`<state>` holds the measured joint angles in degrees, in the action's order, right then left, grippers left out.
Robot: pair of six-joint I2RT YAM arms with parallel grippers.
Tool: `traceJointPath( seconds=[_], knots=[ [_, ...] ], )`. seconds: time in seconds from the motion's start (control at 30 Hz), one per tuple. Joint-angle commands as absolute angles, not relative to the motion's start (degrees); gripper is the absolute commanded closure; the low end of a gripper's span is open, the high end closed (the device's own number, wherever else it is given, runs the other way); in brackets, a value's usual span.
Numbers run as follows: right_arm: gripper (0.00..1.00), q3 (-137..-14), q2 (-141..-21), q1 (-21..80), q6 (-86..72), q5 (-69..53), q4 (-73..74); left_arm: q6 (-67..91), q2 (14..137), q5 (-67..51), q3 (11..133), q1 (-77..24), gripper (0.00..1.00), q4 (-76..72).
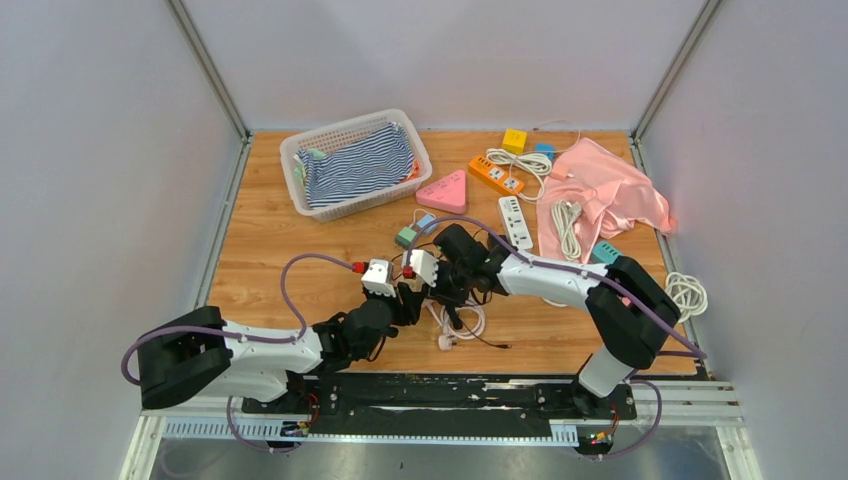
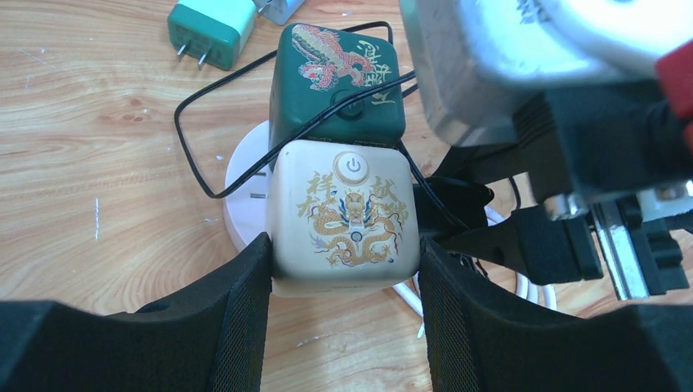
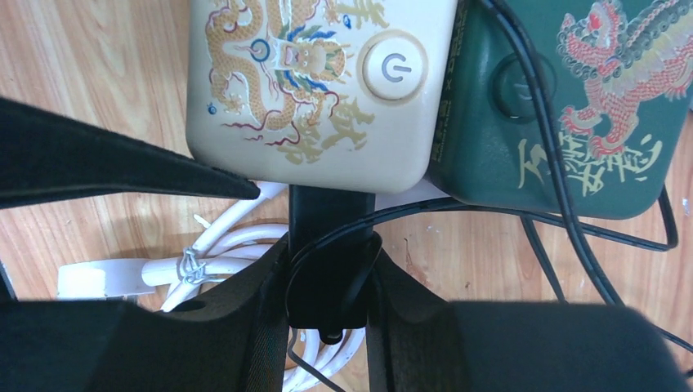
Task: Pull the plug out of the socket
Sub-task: Remove the plug from the socket.
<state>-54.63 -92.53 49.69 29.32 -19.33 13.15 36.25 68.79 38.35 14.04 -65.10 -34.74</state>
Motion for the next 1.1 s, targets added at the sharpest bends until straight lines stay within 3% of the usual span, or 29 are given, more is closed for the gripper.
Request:
traceJointPath(
  seconds=[0.0, 0.3, 0.7, 0.93, 1.07],
  knots=[
    [1.00, -55.44, -94.25, 56.73, 29.80, -26.61, 19.16, 40.08, 70.43, 39.75, 14.83, -63.90, 1.00, -33.51],
    [1.00, -52.97, -92.86, 43.06, 31.33, -31.28, 19.90, 40.08, 70.47, 39.47, 14.89, -63.72, 1.00, -33.40],
    [1.00, -57.48, -93.21, 56.55, 31.19, -33.05, 22.54, 40.34, 70.91, 39.42, 15.04, -63.66, 1.00, -33.39],
    [1.00, -55.71, -94.27, 42.08, 31.21, -36.55, 23.29, 40.34, 71.09, 39.38, 15.29, -63.55, 1.00, -33.11],
    [1.00, -54.85, -93.97, 41.48, 31.05, -39.70, 23.38, 40.68, 71.14, 39.56, 15.32, -63.54, 1.00, -32.79]
  ],
)
